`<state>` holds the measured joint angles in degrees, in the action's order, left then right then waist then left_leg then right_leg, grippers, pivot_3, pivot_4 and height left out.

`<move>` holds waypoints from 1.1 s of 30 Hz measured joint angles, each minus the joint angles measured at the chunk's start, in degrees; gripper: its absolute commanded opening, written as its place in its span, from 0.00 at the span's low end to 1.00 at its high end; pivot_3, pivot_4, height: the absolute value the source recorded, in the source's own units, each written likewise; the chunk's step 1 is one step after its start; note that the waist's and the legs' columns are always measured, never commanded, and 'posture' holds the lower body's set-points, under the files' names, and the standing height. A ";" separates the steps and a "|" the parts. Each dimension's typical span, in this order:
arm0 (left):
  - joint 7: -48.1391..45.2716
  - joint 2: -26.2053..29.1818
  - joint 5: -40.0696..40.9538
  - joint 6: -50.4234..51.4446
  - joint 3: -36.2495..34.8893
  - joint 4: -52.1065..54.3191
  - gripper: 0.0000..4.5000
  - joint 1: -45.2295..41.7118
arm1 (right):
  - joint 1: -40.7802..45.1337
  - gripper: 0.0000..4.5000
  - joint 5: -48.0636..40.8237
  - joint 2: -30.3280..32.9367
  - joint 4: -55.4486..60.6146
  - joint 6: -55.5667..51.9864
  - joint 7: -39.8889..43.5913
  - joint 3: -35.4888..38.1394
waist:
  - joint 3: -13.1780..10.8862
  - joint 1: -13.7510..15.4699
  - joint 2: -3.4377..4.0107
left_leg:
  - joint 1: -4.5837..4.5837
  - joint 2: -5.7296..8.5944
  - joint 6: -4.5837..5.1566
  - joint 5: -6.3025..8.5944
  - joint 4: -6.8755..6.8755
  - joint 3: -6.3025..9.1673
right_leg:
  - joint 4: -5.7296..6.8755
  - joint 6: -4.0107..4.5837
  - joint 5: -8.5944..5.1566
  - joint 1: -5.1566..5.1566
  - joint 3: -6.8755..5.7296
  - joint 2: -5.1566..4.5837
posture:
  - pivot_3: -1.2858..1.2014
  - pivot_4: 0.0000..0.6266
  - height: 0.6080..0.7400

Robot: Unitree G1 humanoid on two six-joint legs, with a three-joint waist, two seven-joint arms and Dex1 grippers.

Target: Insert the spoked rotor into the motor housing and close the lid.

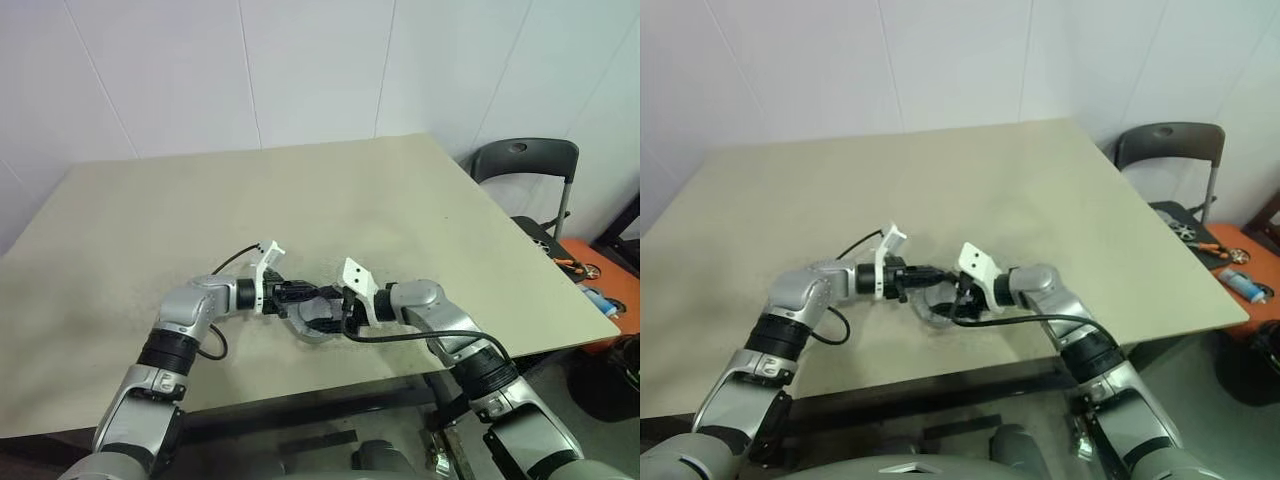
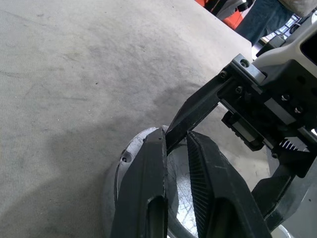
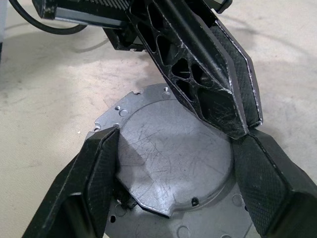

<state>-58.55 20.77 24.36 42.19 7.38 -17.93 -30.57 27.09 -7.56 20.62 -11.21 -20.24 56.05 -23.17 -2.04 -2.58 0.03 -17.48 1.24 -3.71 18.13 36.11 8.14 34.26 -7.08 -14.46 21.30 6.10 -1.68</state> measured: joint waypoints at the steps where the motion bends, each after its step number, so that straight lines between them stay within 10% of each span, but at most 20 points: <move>1: 0.00 0.10 0.00 0.00 -0.20 0.05 0.09 0.13 | 0.01 0.71 0.45 0.00 -0.14 0.94 -0.29 -0.40 | 0.05 -0.02 0.05 | 0.04 0.00 0.00 0.00 0.00 0.00 | 0.01 0.02 0.00 -0.02 0.00 0.00 | 0.52 0.00 1.00; 33: -5.09 2.15 -0.69 -2.54 5.16 4.02 0.00 3.94 | 0.52 0.71 0.53 0.34 -0.22 -2.22 0.22 -0.85 | 1.08 0.13 0.42 | 0.19 0.01 0.19 0.15 -0.04 0.09 | -0.04 0.15 -0.35 -0.02 -0.07 -0.01 | 0.52 0.00 1.00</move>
<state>-63.64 22.92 23.67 39.65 12.54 -13.91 -26.62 27.60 -7.03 20.96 -11.43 -22.46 56.27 -24.02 -0.96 -2.45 0.45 -17.29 1.24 -3.52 18.29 36.06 8.24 34.22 -6.93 -14.82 21.28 6.03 -1.70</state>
